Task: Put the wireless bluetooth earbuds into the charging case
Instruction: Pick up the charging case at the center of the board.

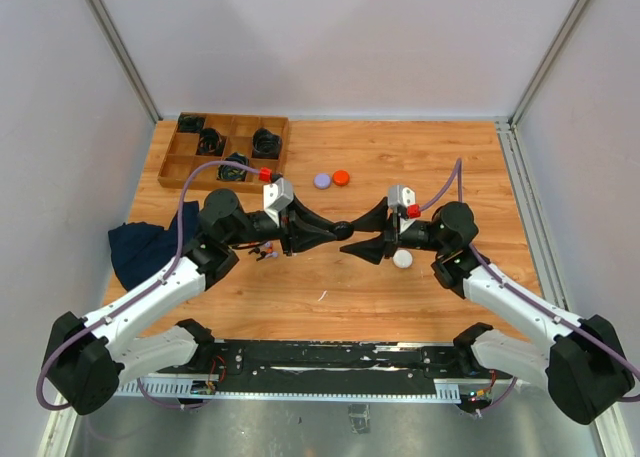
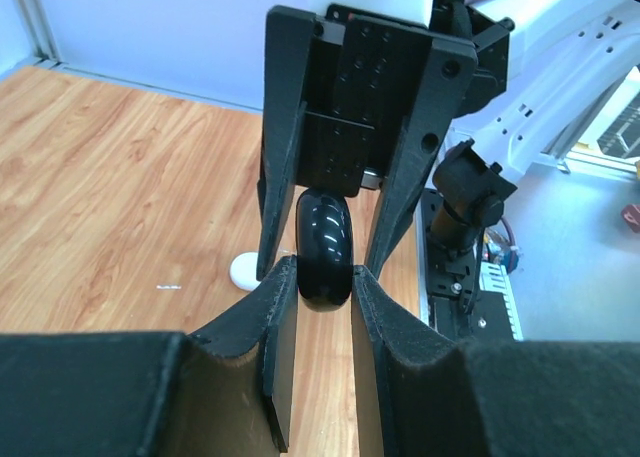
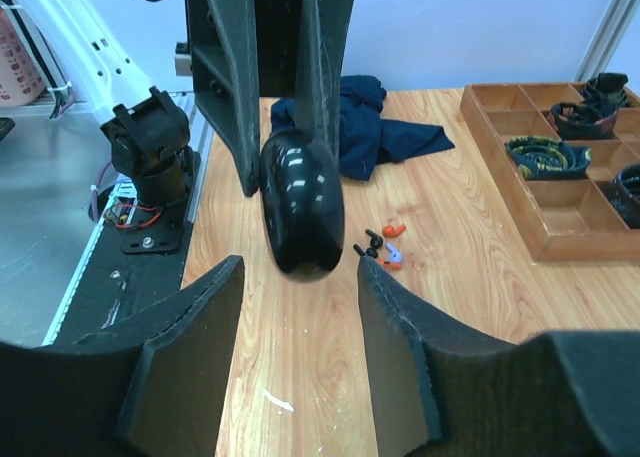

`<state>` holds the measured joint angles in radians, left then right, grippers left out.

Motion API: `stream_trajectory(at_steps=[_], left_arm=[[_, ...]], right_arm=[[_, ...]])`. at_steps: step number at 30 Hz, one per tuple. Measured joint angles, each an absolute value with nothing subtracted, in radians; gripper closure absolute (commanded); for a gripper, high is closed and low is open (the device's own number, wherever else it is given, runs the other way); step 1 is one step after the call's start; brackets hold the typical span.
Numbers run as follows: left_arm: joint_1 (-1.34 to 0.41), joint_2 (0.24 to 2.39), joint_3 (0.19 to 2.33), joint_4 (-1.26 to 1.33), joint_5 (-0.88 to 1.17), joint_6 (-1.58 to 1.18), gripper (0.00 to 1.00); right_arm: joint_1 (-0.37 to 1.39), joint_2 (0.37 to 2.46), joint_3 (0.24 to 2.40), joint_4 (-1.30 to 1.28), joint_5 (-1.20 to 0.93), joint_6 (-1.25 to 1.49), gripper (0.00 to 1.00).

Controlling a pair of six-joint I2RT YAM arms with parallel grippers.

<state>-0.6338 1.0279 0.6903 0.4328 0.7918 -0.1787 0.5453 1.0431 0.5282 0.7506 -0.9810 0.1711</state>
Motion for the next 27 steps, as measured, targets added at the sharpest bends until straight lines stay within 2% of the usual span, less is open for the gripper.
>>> stream_trajectory(at_steps=[20,27], left_arm=[[-0.637,1.029,0.690,0.440,0.843,-0.168,0.99],[-0.637,1.029,0.690,0.440,0.842,-0.166,0.99]], right_arm=[[0.545,1.055,0.566,0.767,-1.042,0.215,0.67],[0.542,1.065,0.570,0.779,-1.050,0.237,0.67]])
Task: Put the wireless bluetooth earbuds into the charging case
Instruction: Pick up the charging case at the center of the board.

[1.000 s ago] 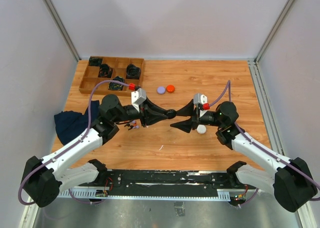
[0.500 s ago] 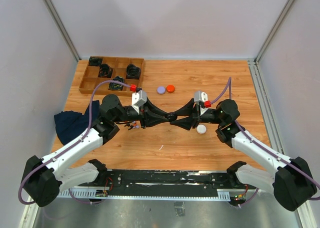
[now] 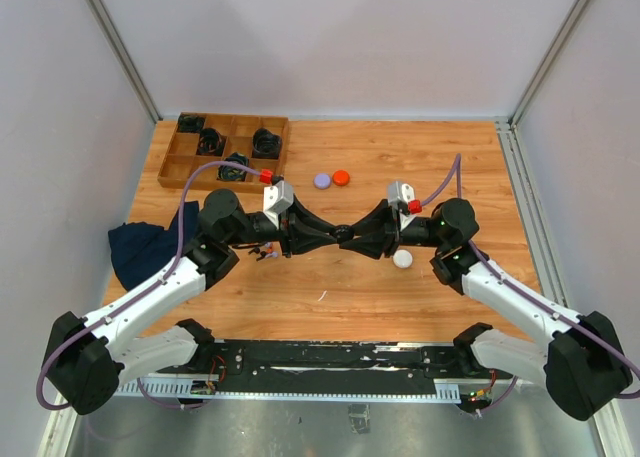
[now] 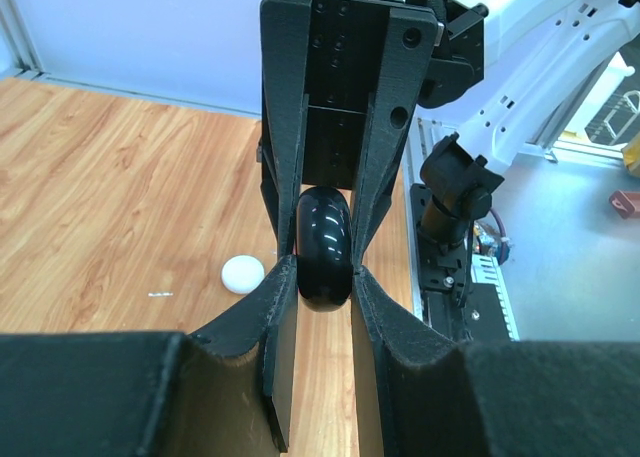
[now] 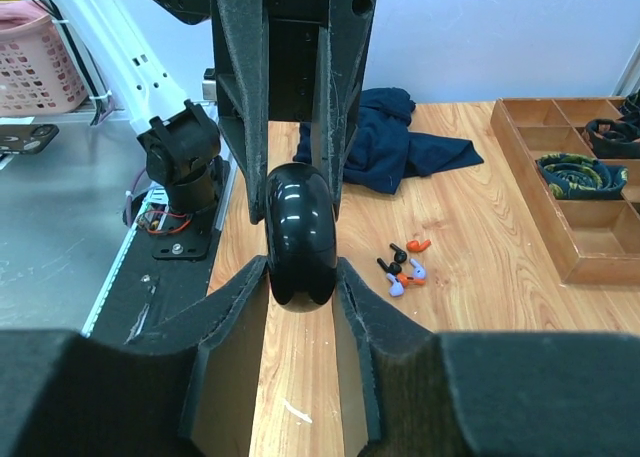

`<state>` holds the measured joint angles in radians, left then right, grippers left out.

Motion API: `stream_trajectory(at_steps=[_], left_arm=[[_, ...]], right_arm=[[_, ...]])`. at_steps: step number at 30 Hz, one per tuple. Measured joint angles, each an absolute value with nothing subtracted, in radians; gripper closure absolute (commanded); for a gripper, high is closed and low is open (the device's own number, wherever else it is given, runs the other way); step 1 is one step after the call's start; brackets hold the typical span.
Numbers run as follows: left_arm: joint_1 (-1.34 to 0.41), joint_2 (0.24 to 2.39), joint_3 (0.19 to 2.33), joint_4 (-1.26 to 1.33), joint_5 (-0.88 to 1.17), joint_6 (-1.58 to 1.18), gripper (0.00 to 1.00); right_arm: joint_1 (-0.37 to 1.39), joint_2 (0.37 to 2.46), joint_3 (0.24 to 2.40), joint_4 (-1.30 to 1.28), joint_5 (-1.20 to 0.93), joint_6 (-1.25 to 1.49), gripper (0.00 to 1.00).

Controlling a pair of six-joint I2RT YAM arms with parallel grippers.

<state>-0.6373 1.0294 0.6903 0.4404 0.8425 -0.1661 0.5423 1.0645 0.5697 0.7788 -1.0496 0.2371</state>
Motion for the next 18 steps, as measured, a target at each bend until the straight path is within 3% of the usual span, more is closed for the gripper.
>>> stream_trajectory(at_steps=[5,12,18], left_arm=[[-0.637,1.029,0.690,0.441,0.841,-0.164,1.00],[-0.638,1.027,0.690,0.441,0.831,-0.161,1.00],[-0.639,1.014,0.690,0.441,0.823,-0.161,1.00]], right_arm=[[0.542,1.082,0.570,0.830,-1.053,0.276,0.64],[0.542,1.092,0.570,0.872,-1.057,0.311,0.73],[0.541,1.093,0.570,0.887,-1.057,0.319,0.56]])
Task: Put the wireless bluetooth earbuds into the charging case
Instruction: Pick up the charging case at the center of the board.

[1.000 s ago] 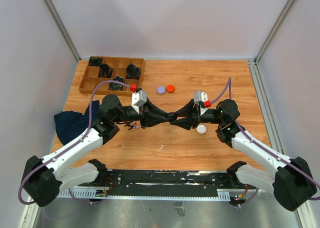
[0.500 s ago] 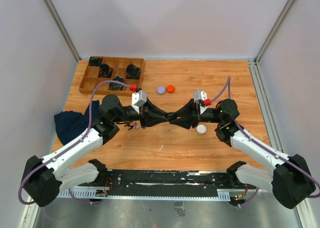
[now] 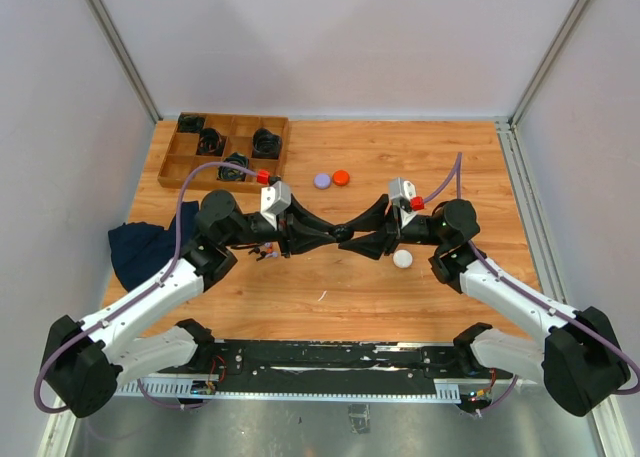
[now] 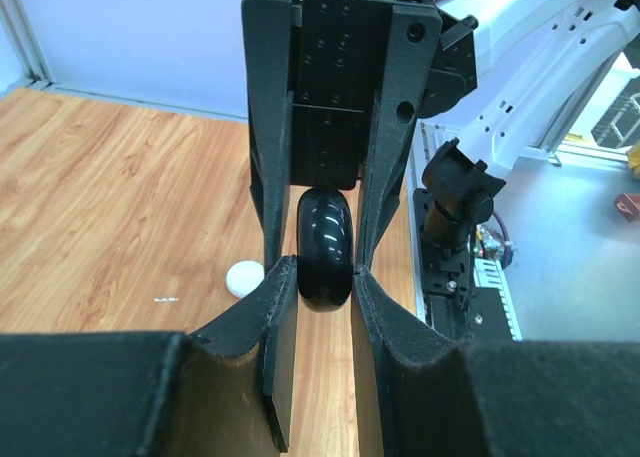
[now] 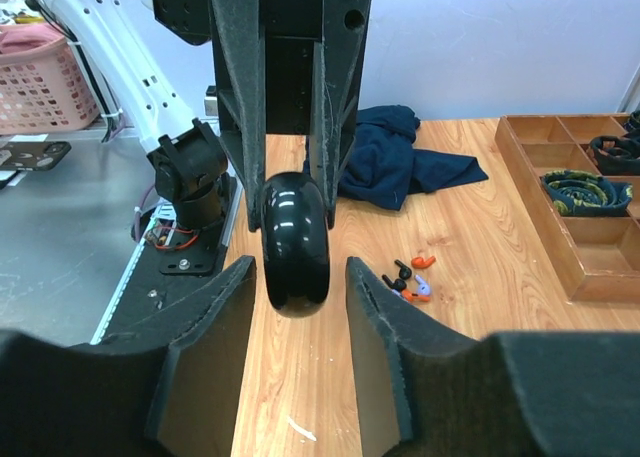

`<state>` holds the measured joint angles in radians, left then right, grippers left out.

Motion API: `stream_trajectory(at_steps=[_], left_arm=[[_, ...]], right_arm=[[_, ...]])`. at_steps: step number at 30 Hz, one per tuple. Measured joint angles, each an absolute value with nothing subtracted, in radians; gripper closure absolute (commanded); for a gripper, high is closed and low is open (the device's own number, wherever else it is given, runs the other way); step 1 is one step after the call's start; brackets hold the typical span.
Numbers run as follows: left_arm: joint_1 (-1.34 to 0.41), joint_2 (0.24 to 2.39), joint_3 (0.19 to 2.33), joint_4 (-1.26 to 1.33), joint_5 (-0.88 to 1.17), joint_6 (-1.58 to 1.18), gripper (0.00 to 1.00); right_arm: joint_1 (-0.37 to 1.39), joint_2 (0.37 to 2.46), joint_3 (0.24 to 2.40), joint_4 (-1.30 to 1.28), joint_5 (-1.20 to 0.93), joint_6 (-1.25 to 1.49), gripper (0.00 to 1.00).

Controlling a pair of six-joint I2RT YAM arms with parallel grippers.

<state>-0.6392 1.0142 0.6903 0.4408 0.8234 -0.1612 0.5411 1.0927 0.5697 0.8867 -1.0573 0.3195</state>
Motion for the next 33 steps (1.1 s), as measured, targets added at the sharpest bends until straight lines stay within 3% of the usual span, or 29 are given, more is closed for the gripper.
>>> stream_trajectory(at_steps=[12,23,33], left_arm=[[-0.639,0.995,0.690,0.441,0.820,-0.161,1.00],[-0.639,0.995,0.690,0.441,0.809,-0.157,0.95],[-0.641,0.990,0.689,0.442,0.781,-0.159,0.47]], right_arm=[[0.541,1.093,0.570,0.893,-1.057,0.321,0.61],[0.541,1.105,0.570,0.920,-1.065,0.347,0.84],[0.541,1.112,0.570,0.939,-1.063,0.360,0.88]])
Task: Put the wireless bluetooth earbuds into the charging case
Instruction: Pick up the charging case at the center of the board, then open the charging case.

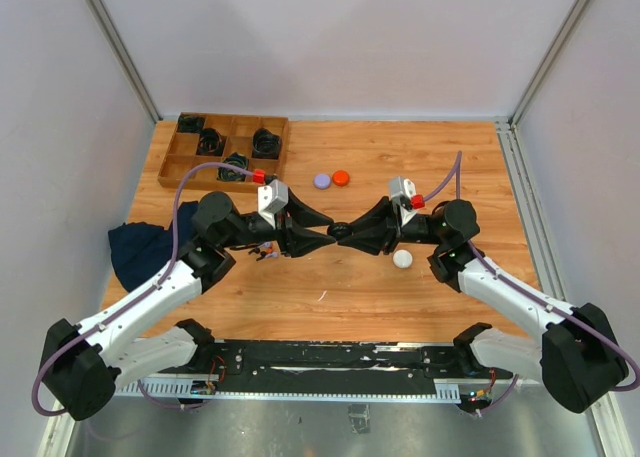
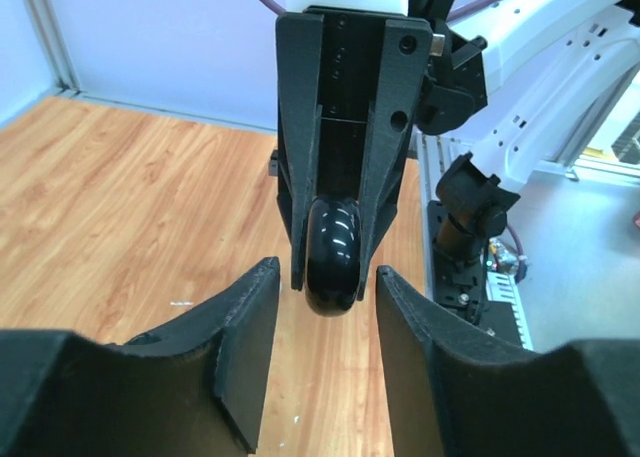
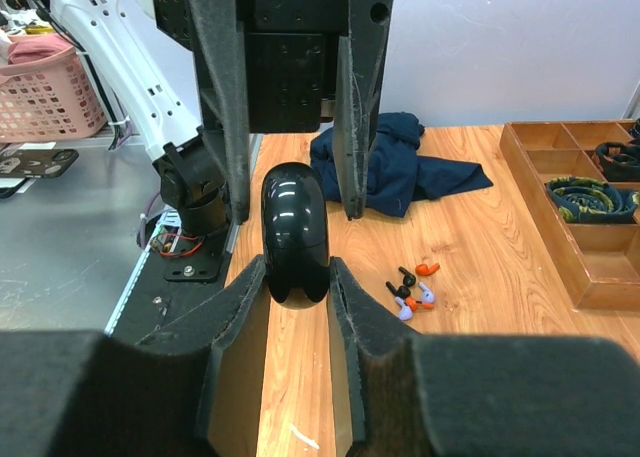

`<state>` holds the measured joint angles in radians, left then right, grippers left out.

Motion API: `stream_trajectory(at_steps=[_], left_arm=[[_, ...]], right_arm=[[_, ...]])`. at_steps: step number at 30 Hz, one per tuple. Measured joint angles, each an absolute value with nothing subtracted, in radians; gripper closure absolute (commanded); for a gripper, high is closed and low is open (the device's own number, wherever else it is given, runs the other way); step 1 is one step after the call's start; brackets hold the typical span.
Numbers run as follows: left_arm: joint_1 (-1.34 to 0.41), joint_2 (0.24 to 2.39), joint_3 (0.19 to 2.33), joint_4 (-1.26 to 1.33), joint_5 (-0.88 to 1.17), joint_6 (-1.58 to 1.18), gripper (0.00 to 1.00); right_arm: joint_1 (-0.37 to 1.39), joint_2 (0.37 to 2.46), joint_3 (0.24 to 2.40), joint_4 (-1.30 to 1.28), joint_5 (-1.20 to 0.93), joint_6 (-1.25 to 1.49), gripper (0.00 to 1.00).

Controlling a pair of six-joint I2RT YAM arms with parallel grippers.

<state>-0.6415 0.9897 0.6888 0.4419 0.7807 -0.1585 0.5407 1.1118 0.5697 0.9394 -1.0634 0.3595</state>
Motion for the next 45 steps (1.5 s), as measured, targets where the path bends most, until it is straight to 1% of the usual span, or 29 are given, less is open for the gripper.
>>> stream_trajectory(at_steps=[2,6,15,28,34,40,45], left_arm=[[-0.643,0.988,0.688,0.443,0.768,-0.162,0.43],[-0.644,0.984,0.688,0.443,0.736,-0.170,0.38],[-0.644,0.971,0.688,0.436,0.635,-0.212,0.37],[-0.650,0.939,0.714,0.360,0.476,-0.247,0.36],[-0.650,0.939,0.722,0.343,0.421,-0.251,0.33],[-0.650,0.932,0.722,0.326,0.394,-0.259,0.27],[-0.650,0.901,0.722,0.265,0.324,-0.279,0.26]], right_arm=[[0.541,1.112,0.570,0.941,-1.061,0.360,0.88],[0.541,1.112,0.570,0.945,-1.058,0.360,0.88],[0.541,1.112,0.570,0.945,-1.048,0.359,0.88],[0.541,1.112,0.569,0.945,-1.032,0.351,0.89],[0.541,1.112,0.567,0.945,-1.039,0.347,0.89],[0.541,1.112,0.566,0.940,-1.033,0.329,0.89],[0.541,1.112,0.537,0.916,-1.014,0.254,0.89]])
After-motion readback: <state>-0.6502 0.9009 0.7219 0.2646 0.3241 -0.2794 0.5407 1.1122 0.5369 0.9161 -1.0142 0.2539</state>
